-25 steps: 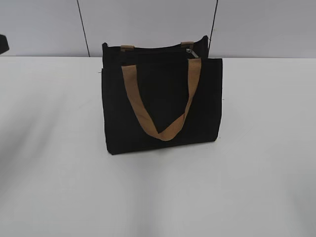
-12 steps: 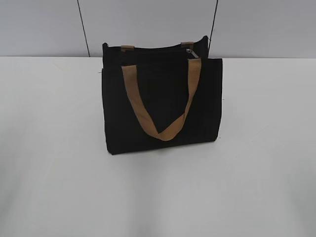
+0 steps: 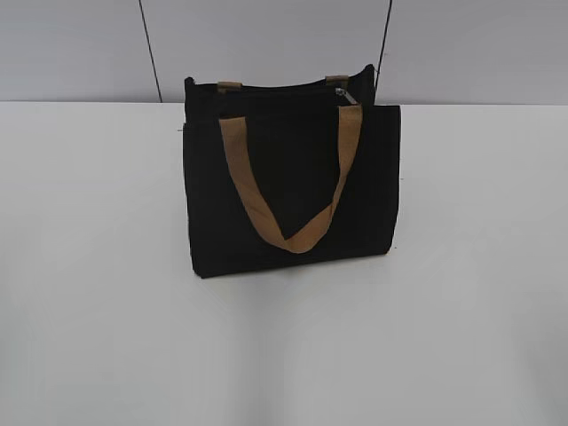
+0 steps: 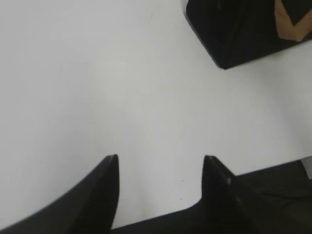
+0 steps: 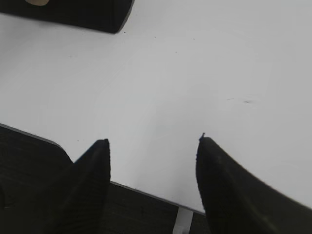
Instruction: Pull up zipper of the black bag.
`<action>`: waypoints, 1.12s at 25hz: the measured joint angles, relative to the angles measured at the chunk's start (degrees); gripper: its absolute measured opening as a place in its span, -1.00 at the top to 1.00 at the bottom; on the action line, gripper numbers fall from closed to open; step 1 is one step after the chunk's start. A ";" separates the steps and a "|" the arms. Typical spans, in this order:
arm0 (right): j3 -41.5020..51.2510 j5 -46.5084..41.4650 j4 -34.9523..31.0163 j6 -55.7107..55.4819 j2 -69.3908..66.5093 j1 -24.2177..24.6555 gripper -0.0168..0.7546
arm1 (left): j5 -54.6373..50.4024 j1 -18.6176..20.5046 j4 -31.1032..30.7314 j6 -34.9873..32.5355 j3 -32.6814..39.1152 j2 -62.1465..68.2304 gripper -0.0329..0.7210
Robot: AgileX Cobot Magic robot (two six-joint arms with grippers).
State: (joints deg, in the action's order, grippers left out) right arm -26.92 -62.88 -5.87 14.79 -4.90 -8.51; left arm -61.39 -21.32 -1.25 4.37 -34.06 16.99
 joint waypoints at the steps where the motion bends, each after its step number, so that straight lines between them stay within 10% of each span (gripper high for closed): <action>1: 0.00 0.00 0.00 0.00 0.00 0.00 -0.16 | -0.20 0.00 0.00 -0.31 1.00 -2.19 -0.17; 10: 0.00 0.01 0.00 0.00 0.00 0.00 -0.16 | 0.20 0.88 0.39 -0.78 3.06 -16.62 -0.16; 28: 0.06 0.07 -0.06 -0.05 -0.05 0.00 -0.16 | 0.20 18.90 0.57 -0.95 3.12 -17.30 -0.13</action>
State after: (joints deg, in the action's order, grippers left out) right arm -26.86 -62.82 -5.93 14.74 -4.95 -8.51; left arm -61.20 -2.42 -0.68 3.42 -30.93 -0.31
